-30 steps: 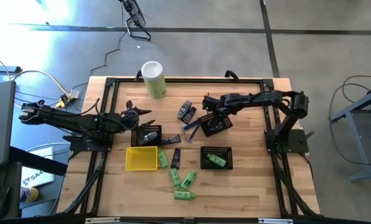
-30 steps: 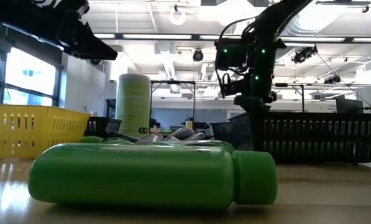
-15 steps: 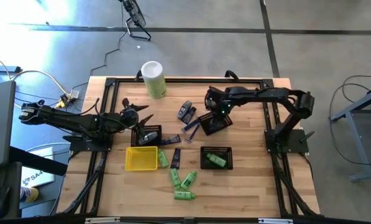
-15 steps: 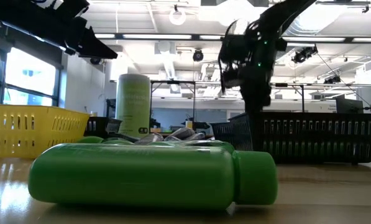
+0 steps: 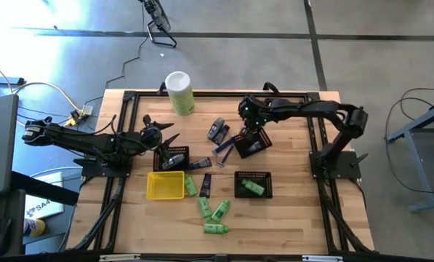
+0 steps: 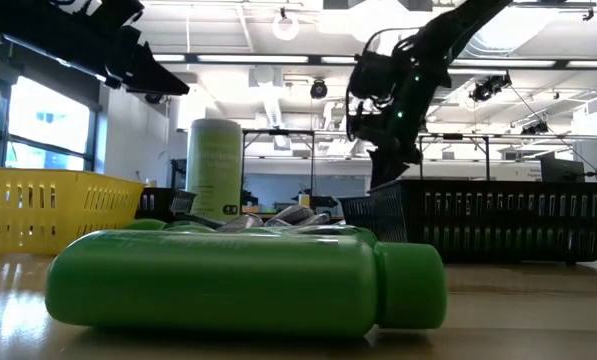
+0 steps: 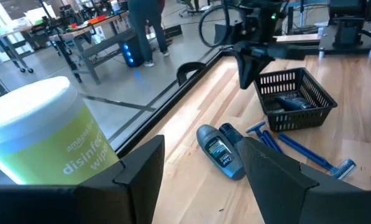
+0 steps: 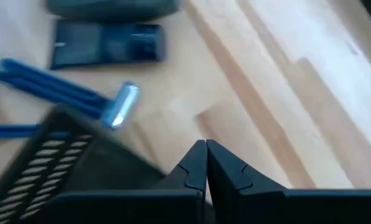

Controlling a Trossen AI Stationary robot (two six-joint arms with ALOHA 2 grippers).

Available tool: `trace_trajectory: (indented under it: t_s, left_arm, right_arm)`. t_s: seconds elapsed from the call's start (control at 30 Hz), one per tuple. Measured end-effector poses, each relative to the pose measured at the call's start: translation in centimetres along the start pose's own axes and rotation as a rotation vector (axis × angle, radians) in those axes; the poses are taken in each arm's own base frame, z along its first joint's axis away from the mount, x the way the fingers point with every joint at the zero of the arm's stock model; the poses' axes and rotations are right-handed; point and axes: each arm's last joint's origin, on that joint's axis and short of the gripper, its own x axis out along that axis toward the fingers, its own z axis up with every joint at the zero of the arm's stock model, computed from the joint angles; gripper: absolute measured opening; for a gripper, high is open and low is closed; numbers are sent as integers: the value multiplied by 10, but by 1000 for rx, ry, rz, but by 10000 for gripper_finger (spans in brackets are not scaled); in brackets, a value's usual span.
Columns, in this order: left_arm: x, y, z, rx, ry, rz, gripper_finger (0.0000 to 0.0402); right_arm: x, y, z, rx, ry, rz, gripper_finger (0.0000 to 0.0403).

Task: Pick & Place Travel size toiletries
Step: Adjust the top right black bin

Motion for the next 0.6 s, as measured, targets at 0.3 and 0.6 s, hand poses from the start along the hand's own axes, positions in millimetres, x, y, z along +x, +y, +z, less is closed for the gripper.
trace_trajectory:
  t_s: [0.3, 0.6]
  left_arm:
    - [0, 0, -1, -2, 8, -14, 210]
    - [0, 0, -1, -5, 8, -13, 210]
  right_arm:
    - [6, 0, -6, 35, 80, 57, 2]
    - [4, 7, -19, 111, 201, 33, 2]
